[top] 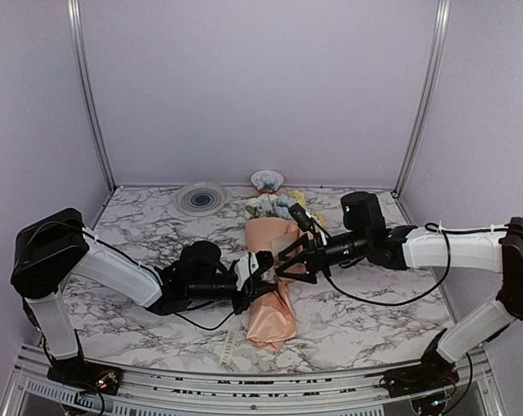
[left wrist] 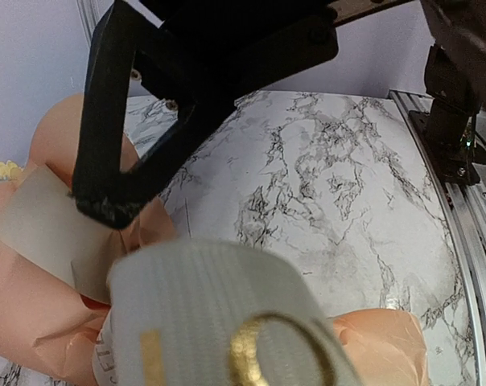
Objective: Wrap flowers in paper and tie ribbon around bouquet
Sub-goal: Pass from the left arm to the right
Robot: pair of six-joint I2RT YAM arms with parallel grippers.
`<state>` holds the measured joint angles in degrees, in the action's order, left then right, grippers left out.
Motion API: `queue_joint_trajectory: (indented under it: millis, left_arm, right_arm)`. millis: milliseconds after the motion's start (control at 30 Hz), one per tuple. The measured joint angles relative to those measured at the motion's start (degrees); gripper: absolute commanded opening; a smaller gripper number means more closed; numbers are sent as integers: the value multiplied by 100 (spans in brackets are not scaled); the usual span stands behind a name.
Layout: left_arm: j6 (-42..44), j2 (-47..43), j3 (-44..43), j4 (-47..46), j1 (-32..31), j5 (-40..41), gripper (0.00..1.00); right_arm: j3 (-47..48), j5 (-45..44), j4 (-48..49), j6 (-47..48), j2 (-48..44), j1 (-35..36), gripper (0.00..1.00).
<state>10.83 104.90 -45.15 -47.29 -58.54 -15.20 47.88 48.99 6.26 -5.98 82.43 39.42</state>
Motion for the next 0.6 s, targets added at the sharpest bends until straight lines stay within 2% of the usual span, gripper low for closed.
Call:
queue_joint_trajectory:
  millis: [67,100,200,267,333,400,433,500,600]
  left_arm:
    - [-20,0,0,2,0,-20,0]
    - [-28,0,0,2,0,-26,0]
    - [-37,0,0,0,0,-39,0]
    - [-37,0,0,0,0,-39,0]
    - [-37,0,0,0,0,-39,0]
    - [-44,0,0,0,0,-39,0]
    - [-52,0,0,0,2,-42,8]
    - [-109,-15,0,2,22,-33,40]
    - [-297,-144,7,138,50,7,57]
  right_arm:
    - [85,0,57,4,326,94,76]
    - [153,-4,52,13,496,140,71]
    - [321,39,72,31,844,269,48]
    - [345,160,125,7,914,330,29]
    - [382,264,179,13,953,396,3]
    - [431,350,203,17,970,468,0]
    - [450,350,203,17,973,487,0]
    - [452,339,197,28,973,498,0]
    - [455,258,197,13,970,450,0]
